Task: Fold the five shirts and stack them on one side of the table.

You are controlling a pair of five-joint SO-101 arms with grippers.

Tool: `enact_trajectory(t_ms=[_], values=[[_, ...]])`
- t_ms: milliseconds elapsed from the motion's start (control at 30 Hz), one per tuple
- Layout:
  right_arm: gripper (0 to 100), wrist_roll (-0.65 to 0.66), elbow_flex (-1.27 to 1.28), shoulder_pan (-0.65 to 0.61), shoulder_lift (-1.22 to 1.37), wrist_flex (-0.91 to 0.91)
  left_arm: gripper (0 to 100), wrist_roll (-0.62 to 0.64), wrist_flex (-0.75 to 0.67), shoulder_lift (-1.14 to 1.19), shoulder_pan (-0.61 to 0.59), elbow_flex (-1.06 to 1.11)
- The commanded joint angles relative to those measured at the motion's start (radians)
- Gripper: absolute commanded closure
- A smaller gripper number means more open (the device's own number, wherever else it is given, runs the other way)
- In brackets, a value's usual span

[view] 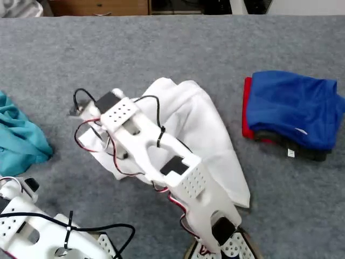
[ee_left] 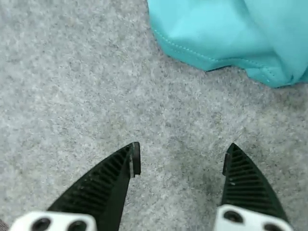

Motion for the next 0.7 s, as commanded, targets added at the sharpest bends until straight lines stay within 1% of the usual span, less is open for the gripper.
enact_trajectory(t_ms=[0, 100, 167, 400, 433, 467, 533, 600, 667], values=[[99.5, 0.000, -0.147, 0.005, -0.002, -0.006, 72, 0.000, -0.014, -0.012, -0.003, -0.005], [99.5, 0.000, -0.240, -0.015, 0.004, -0.028, 72, 0.000, -0.014, -0.012, -0.003, -0.005], [99.5, 0.005, -0.292, -0.028, 0.021, -0.075, 72, 0.003, -0.012, -0.012, -0.003, -0.005], [99.1, 0.008, -0.463, -0.054, 0.171, -0.319, 72, 0.000, -0.012, -0.007, 0.000, -0.005], [97.5, 0.008, -0.486, -0.054, 0.197, -0.344, 72, 0.000, -0.012, -0.008, 0.009, -0.005], [94.4, 0.006, -0.509, -0.054, 0.225, -0.358, 72, 0.000, -0.006, -0.013, 0.020, -0.005], [83.1, 0.002, -0.564, -0.054, 0.266, -0.361, 72, -0.002, 0.037, -0.015, 0.048, -0.015], [69.6, 0.006, -0.634, -0.054, 0.288, -0.315, 72, -0.002, 0.086, -0.015, 0.087, -0.032], [58.6, 0.008, -0.720, -0.048, 0.289, -0.238, 72, 0.000, 0.137, -0.015, 0.114, -0.054]])
